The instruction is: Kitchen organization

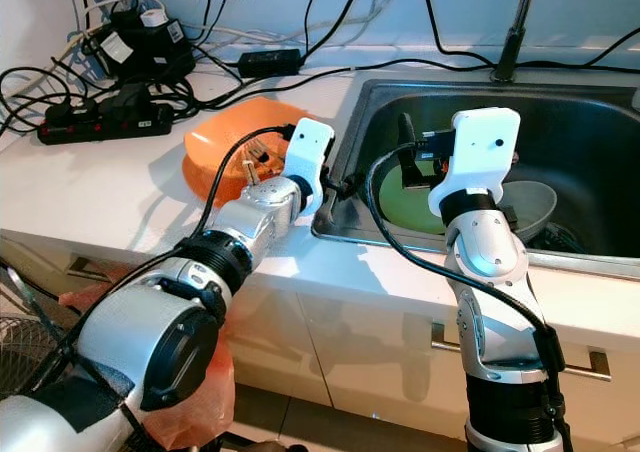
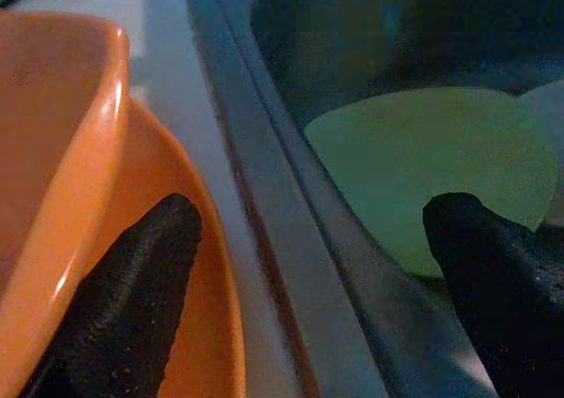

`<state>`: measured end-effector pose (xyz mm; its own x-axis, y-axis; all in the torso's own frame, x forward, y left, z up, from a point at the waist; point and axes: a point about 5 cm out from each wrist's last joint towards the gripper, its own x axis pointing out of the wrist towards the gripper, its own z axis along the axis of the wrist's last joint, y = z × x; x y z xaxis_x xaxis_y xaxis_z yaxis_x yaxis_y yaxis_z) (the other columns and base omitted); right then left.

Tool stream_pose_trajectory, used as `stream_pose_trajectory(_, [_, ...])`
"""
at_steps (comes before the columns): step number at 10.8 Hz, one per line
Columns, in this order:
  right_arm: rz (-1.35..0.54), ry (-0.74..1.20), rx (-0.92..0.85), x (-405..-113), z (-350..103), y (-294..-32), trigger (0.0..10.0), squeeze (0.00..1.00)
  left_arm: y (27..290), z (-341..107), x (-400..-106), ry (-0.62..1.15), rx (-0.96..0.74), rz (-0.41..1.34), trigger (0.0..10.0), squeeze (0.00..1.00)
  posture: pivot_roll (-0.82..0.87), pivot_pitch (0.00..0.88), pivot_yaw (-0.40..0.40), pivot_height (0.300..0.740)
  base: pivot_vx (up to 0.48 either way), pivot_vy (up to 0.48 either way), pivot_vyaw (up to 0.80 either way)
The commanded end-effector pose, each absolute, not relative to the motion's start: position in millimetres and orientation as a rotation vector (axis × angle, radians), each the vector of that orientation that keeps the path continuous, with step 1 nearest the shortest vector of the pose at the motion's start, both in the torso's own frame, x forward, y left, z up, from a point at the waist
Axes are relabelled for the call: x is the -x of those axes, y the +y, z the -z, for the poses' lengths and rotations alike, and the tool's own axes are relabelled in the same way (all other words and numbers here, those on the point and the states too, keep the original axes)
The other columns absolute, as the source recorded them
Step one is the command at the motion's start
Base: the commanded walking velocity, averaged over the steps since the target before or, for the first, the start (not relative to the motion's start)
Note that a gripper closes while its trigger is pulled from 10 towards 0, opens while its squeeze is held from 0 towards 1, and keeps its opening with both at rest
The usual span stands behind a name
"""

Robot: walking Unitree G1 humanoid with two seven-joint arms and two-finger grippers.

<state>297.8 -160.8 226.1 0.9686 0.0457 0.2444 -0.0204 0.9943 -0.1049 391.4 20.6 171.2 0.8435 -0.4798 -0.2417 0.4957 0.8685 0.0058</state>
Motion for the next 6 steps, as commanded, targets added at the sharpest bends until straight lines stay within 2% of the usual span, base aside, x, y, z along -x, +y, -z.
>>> stream_pose_trajectory(1, [-0.051,-0.248,0.096,-299.6,-226.9,-157.4,10.0,0.0,22.1,-182.2,-394.0,0.169,-0.083,0.522,10.0,0.0,-0.07,0.003,0.124,0.74,0.0,0.0,0.0])
stream_pose_trajectory(6, [-0.057,-0.256,0.096,-303.4,-229.2,-157.1,10.0,0.0,22.3,-189.7,-395.1,0.111,-0.086,0.525,10.0,0.0,-0.07,0.0,0.121,0.74,0.0,0.0,0.0])
